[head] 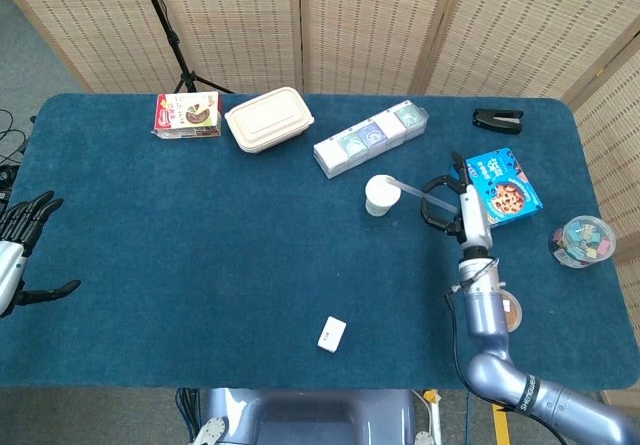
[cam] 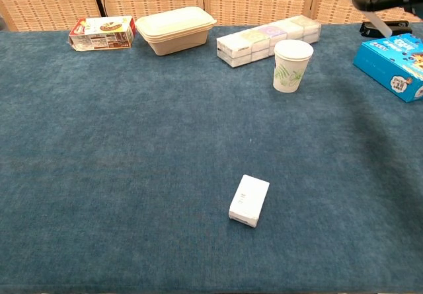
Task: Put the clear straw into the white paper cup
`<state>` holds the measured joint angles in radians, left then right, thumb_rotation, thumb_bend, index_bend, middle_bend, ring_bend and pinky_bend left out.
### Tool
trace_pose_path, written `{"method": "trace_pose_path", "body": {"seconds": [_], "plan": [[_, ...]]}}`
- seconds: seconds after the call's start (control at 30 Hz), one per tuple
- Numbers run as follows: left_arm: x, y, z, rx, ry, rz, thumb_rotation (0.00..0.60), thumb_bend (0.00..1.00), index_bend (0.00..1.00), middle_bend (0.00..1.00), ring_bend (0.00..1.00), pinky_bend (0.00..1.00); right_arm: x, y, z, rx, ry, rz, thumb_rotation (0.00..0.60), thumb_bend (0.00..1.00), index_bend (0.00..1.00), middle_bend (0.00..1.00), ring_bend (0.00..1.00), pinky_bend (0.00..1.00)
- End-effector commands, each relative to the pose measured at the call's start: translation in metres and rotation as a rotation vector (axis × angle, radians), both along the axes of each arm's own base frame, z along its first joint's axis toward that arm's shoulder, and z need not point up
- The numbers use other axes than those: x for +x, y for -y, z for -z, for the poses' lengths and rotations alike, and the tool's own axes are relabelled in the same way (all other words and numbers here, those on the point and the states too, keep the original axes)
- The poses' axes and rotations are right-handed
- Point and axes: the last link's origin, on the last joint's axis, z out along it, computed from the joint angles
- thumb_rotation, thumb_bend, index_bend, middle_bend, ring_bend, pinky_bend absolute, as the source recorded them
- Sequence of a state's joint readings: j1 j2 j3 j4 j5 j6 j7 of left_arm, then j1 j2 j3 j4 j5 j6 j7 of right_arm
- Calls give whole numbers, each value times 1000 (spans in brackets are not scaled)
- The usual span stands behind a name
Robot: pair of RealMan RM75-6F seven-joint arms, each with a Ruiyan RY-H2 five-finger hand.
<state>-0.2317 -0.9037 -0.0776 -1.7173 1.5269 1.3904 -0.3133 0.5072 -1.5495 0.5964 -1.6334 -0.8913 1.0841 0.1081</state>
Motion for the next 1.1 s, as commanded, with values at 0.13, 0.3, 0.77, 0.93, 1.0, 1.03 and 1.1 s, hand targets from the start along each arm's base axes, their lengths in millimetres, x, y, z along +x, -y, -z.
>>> {"method": "trace_pose_path", "body": {"seconds": [0.13, 0.3, 0.77, 0.93, 1.0, 1.03, 1.1], "plan": [[0, 0, 0, 0, 1, -3, 600, 111, 0, 0, 0, 0, 19, 22, -4, -25, 52, -74, 600, 598, 547, 0, 0, 0], [0, 0, 0, -3, 3, -5, 600, 111, 0, 0, 0, 0, 40, 36, -1, -24, 105, -111, 600, 599, 545, 0, 0, 0], [-2, -2, -2, 0, 9, -13, 600, 111, 0, 0, 0, 0, 79, 59, 49, 78, 275, -146, 600, 598, 545, 0, 0, 0], [-3, -3, -2, -1, 8, -17, 600, 111, 0, 0, 0, 0, 82, 65, 65, 101, 308, -137, 600, 598, 545, 0, 0, 0], [-3, -3, -2, -3, 8, -19, 600, 112, 0, 0, 0, 0, 82, 66, 68, 105, 316, -135, 600, 598, 545, 0, 0, 0], [-3, -3, -2, -3, 8, -19, 600, 112, 0, 0, 0, 0, 82, 67, 69, 106, 318, -134, 600, 598, 545, 0, 0, 0], [-3, -3, -2, -4, 7, -21, 600, 111, 0, 0, 0, 0, 81, 67, 72, 111, 327, -129, 600, 598, 545, 0, 0, 0]]}}
